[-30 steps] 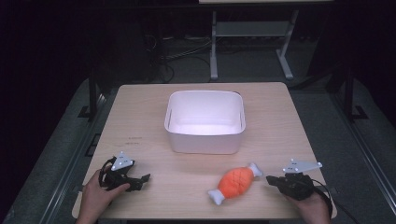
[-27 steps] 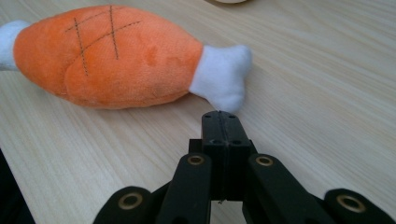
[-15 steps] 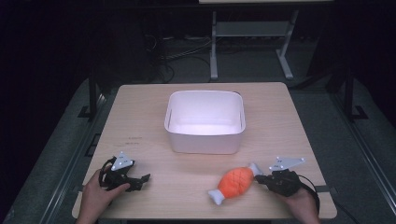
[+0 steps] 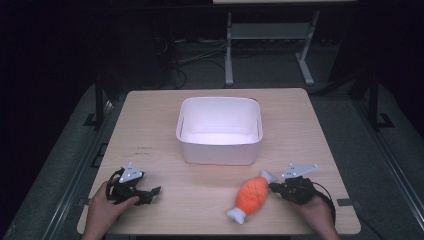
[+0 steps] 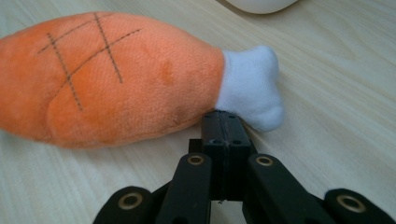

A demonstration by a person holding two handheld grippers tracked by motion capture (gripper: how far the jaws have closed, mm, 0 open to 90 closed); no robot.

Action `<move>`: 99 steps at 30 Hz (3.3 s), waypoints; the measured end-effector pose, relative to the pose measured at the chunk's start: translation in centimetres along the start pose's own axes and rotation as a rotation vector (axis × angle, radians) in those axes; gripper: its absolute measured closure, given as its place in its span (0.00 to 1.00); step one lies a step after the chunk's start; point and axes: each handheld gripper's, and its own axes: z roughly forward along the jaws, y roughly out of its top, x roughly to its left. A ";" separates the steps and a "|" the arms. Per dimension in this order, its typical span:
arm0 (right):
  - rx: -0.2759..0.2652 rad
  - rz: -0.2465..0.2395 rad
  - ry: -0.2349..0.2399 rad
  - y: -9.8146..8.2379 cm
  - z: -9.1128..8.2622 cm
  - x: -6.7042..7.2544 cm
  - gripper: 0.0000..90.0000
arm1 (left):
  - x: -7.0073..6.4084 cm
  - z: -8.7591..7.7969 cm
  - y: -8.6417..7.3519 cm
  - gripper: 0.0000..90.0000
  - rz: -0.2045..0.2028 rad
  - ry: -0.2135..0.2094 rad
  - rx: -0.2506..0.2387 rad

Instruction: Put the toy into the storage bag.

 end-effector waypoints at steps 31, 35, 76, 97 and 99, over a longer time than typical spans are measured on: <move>-0.005 -0.077 0.026 4.2 3.1 -0.4 1.00 | 0.0 0.0 0.0 0.15 0.000 0.000 0.000; -0.006 -0.083 0.030 4.7 3.4 -0.4 1.00 | 0.0 0.0 0.0 0.15 0.000 0.000 0.000; -0.014 -0.176 0.072 8.5 4.4 1.9 0.95 | 0.0 0.0 0.0 0.15 0.000 0.000 0.003; 0.015 -0.034 0.033 6.0 -0.8 2.3 0.38 | 0.0 0.0 0.0 0.15 0.000 0.001 0.000; 0.021 -0.036 0.037 5.7 -0.9 3.0 0.27 | 0.0 0.0 0.0 0.15 0.000 0.001 0.000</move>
